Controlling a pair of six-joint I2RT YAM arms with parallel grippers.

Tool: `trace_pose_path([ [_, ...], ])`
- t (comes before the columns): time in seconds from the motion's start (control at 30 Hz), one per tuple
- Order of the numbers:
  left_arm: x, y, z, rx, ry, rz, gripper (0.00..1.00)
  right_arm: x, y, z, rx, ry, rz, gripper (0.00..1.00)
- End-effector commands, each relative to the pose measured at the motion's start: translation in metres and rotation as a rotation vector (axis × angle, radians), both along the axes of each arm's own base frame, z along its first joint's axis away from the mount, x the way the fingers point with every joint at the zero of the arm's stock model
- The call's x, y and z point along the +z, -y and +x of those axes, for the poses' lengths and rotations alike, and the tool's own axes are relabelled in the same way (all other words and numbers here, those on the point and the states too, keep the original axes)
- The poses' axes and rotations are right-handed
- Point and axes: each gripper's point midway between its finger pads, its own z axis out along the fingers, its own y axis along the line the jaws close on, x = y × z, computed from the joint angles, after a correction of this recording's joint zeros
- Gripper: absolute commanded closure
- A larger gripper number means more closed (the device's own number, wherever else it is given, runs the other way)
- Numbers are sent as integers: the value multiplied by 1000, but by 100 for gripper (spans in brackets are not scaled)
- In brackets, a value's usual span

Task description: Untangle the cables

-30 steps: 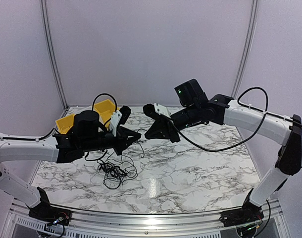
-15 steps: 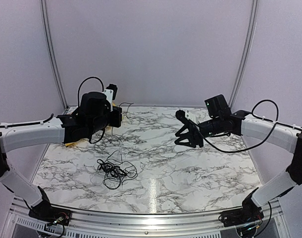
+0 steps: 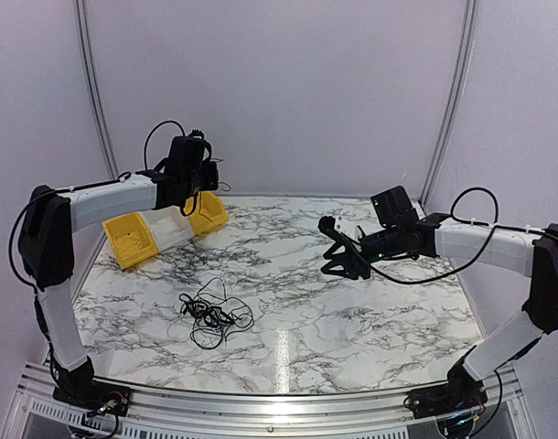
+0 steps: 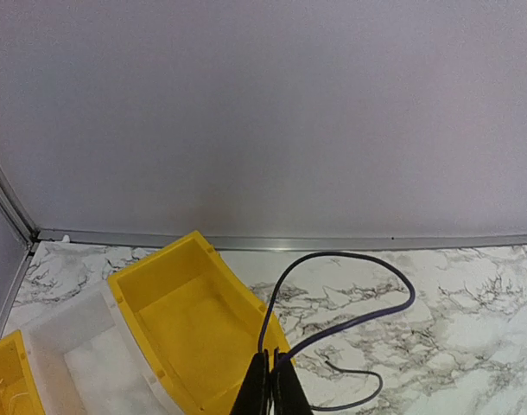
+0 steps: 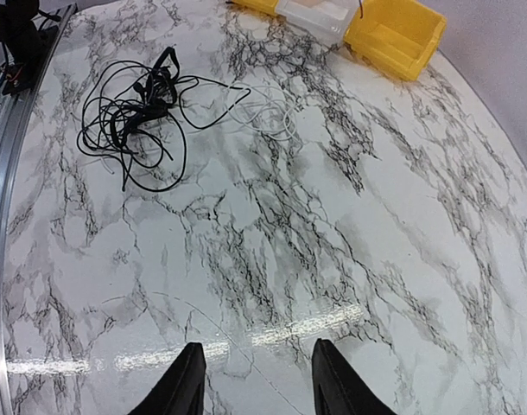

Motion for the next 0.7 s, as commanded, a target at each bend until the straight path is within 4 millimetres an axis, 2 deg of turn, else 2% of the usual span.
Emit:
trace_pose_path([
  [0.0, 3, -14, 37, 34, 24, 56, 100, -2, -1, 7, 1, 31, -6, 57],
  [0.13, -3, -31, 68, 68, 31, 87, 100, -6, -1, 8, 0, 26, -15, 57],
  [0.33, -40, -60, 99, 76, -16, 110, 100, -12, -1, 9, -3, 19, -27, 57],
  [0.47, -65, -75, 108, 78, -54, 102, 100, -16, 0, 11, -8, 20, -42, 57],
  [0.67, -91, -81, 111, 41, -105, 77, 100, -24, 1, 13, -10, 12, -62, 57],
])
